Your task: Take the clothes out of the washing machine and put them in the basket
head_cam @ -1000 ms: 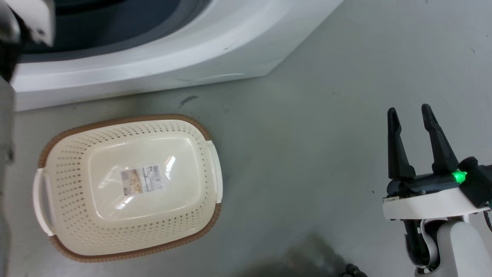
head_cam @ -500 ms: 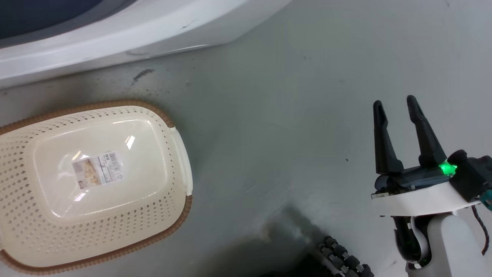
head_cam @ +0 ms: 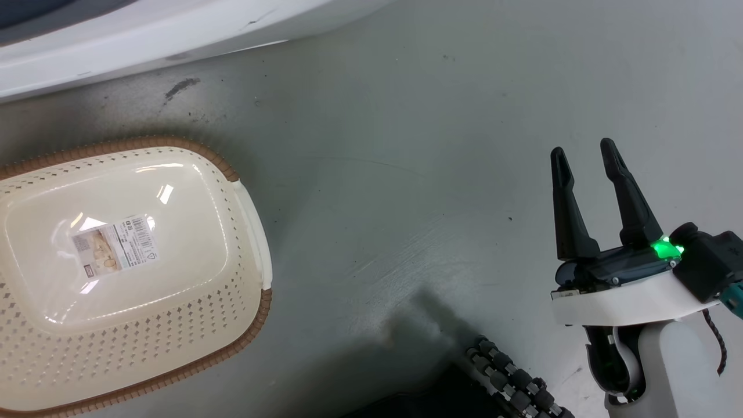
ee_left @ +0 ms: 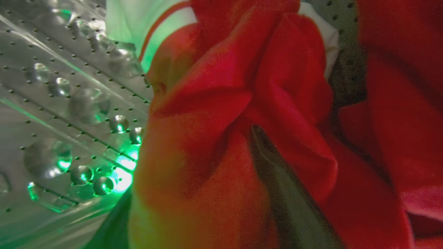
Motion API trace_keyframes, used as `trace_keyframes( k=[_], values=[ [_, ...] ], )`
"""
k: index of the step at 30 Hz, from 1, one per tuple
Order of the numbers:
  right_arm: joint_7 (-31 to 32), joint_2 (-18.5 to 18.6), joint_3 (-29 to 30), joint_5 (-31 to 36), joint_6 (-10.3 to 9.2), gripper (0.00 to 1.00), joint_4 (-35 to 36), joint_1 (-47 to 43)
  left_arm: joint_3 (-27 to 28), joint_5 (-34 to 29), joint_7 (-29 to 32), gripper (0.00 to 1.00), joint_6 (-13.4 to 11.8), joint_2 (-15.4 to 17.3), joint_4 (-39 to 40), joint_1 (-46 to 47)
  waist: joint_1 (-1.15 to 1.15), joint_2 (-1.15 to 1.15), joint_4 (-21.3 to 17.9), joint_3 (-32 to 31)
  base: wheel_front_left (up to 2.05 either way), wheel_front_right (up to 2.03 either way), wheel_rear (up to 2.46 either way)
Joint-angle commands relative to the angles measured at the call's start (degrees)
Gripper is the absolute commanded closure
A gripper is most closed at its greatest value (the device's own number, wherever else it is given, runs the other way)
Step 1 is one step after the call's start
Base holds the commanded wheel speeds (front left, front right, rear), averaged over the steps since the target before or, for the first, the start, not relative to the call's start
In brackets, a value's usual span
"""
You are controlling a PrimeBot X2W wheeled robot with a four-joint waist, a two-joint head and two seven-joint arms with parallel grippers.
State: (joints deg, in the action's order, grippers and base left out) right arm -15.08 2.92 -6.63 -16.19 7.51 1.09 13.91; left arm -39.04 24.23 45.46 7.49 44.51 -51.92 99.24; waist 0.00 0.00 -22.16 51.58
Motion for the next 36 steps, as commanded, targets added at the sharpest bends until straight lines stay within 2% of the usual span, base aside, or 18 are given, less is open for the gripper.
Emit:
trace_keyframes(
  k=[1, 2, 3, 8, 16, 19, 23, 31, 33, 34, 36],
  values=[
    [-0.14, -0.07, -0.07, -0.62, -0.04, 0.0, 0.16, 0.93, -0.4, 0.45, -0.07, 0.0, -0.09, 0.43, -0.41, -0.29, 0.0, 0.0, 0.02, 0.16, 0.0, 0.0, 0.0],
    [-0.14, -0.08, -0.08, -0.7, -0.04, 0.0, 0.15, 1.07, -0.5, 0.77, -0.2, 0.56, -0.09, 0.49, -0.45, -0.5, 0.0, 0.0, 0.07, 0.25, 0.0, 0.0, 0.0],
    [-0.14, -0.08, -0.1, -0.64, -0.04, 0.0, 0.15, 1.2, -0.48, 1.61, -0.1, 1.0, -0.09, 0.3, -0.54, -0.89, 0.0, 0.0, 0.11, 0.3, 0.0, 0.0, 0.0],
    [-0.14, -0.07, 0.22, -0.25, -0.04, 0.0, -0.05, 1.54, -0.52, 2.59, -3.0, 1.0, -0.11, 0.21, -0.03, -0.83, 0.0, 0.0, 0.63, -0.05, 0.0, 0.0, 0.0],
    [-0.14, -0.07, 1.4, 0.44, -0.04, 0.0, -0.63, 2.22, -0.07, 2.95, -11.45, 1.0, -0.95, -2.44, -0.59, -0.38, 0.0, 0.0, 2.29, -2.66, 0.0, 0.0, 0.0],
    [-0.14, -0.06, 2.14, 0.88, -0.04, 0.0, -0.8, 2.55, -0.11, 3.02, -16.51, 1.0, -1.03, -3.55, -1.27, -1.87, 0.0, 0.0, 3.03, -4.81, 0.0, 0.0, 0.0],
    [-0.14, -0.05, 3.17, 1.78, -0.04, 0.0, -1.55, 2.19, 2.88, 6.03, -24.67, 1.0, -2.82, -6.08, -3.49, -4.35, 0.0, 0.0, 4.09, -8.51, 0.0, 0.0, 0.0],
    [-0.14, -0.05, 5.94, 3.34, -0.04, 0.0, -3.05, 0.67, 1.02, 5.97, -38.78, 1.0, -1.69, -9.63, -6.53, -12.91, 0.0, 0.0, 6.9, -16.9, 0.0, 0.0, 0.0],
    [-0.14, -0.06, 5.98, 3.56, -0.04, 0.0, -3.11, 0.43, 1.05, 6.31, -40.49, 1.0, -1.59, -10.09, -6.9, -14.22, 0.0, 0.0, 7.21, -17.9, 0.0, 0.0, 0.0],
    [-0.14, -0.04, 6.0, 3.95, -0.04, 0.0, -3.14, -0.23, 1.01, 6.9, -43.65, 1.0, -1.5, -11.28, -7.78, -17.23, 0.0, 0.0, 7.79, -20.21, 0.0, 0.0, 0.0],
    [-0.14, -0.03, 6.17, 4.1, -0.04, 0.0, -3.01, -0.49, 0.93, 7.15, -45.2, 1.0, -1.38, -11.83, -8.1, -18.48, 0.0, 0.0, 8.06, -21.17, 0.0, 0.0, 0.0]
  ],
)
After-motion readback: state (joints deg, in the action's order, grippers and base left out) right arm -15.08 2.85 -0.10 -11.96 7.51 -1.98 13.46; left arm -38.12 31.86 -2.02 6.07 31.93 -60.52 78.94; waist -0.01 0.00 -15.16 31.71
